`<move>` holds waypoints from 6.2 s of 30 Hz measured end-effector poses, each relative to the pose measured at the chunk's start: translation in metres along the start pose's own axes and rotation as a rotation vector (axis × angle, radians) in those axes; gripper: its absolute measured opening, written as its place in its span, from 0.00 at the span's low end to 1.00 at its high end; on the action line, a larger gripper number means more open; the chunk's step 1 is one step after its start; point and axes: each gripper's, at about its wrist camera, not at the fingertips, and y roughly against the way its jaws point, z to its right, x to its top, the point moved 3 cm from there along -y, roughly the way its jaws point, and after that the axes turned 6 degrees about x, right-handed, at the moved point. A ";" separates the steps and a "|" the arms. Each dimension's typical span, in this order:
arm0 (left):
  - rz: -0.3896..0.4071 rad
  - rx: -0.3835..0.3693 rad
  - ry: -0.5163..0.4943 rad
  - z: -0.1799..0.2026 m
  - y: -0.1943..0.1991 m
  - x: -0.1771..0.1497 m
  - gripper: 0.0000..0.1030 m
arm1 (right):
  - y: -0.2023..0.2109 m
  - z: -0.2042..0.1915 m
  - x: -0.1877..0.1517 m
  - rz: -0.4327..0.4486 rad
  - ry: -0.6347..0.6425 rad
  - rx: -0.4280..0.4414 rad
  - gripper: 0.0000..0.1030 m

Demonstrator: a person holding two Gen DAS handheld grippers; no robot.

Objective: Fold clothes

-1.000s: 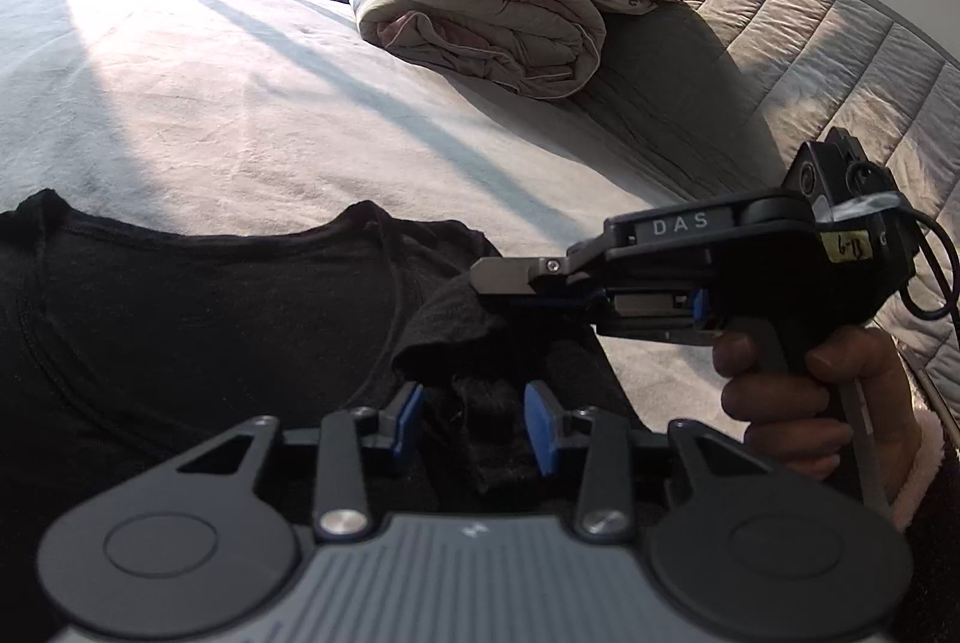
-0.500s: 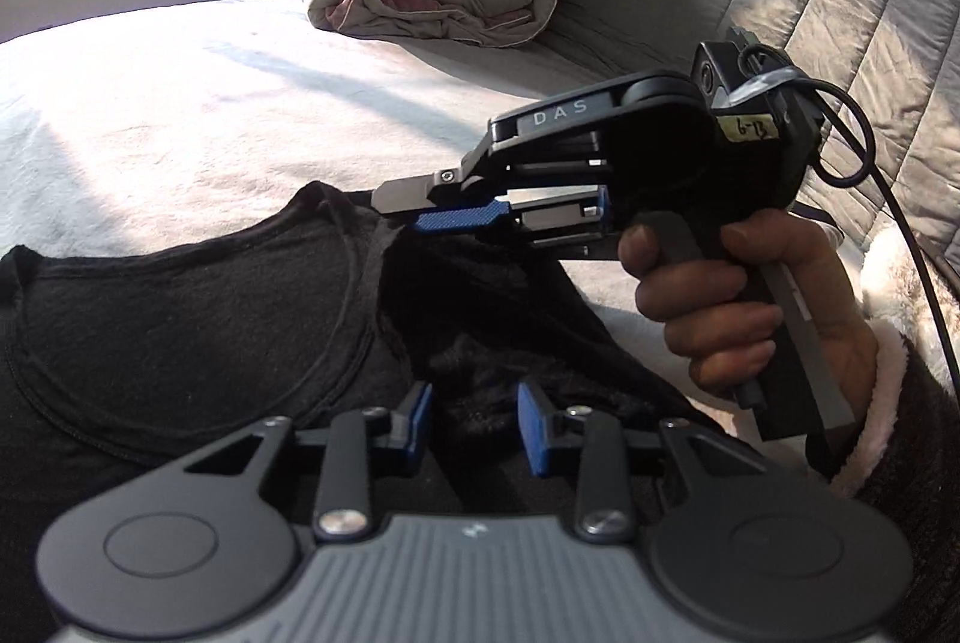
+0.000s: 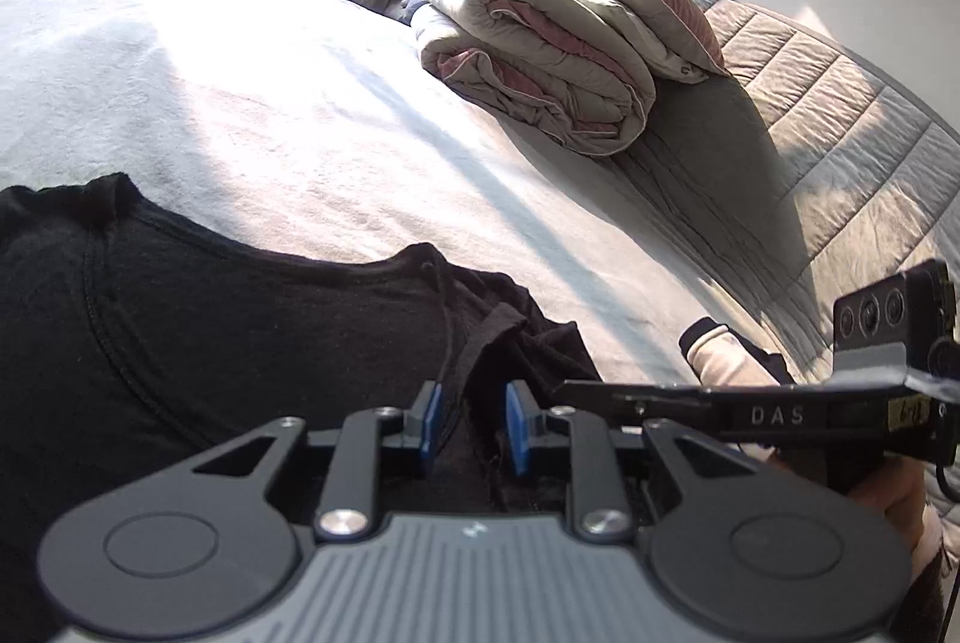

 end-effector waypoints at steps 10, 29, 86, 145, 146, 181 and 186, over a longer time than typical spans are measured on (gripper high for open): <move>0.032 -0.028 0.115 -0.012 -0.011 0.003 0.32 | -0.018 -0.038 -0.028 -0.076 0.155 -0.108 0.35; 0.037 0.088 0.072 -0.001 -0.046 0.004 0.27 | -0.006 -0.040 -0.041 0.054 0.264 -0.073 0.04; 0.102 0.232 0.217 -0.035 -0.021 0.012 0.21 | 0.022 0.021 -0.019 0.148 -0.007 0.020 0.46; 0.202 0.794 0.348 -0.218 0.186 0.014 0.41 | -0.064 -0.163 -0.022 -0.060 0.133 0.188 0.44; 0.199 0.747 0.392 -0.227 0.188 0.013 0.40 | -0.070 -0.167 -0.021 -0.058 0.127 0.195 0.44; 0.183 0.414 0.498 -0.254 0.181 -0.009 0.02 | -0.281 -0.301 0.005 -0.228 0.374 0.105 0.44; 0.180 0.411 0.498 -0.255 0.180 -0.009 0.02 | -0.291 -0.307 -0.004 -0.210 0.472 0.042 0.31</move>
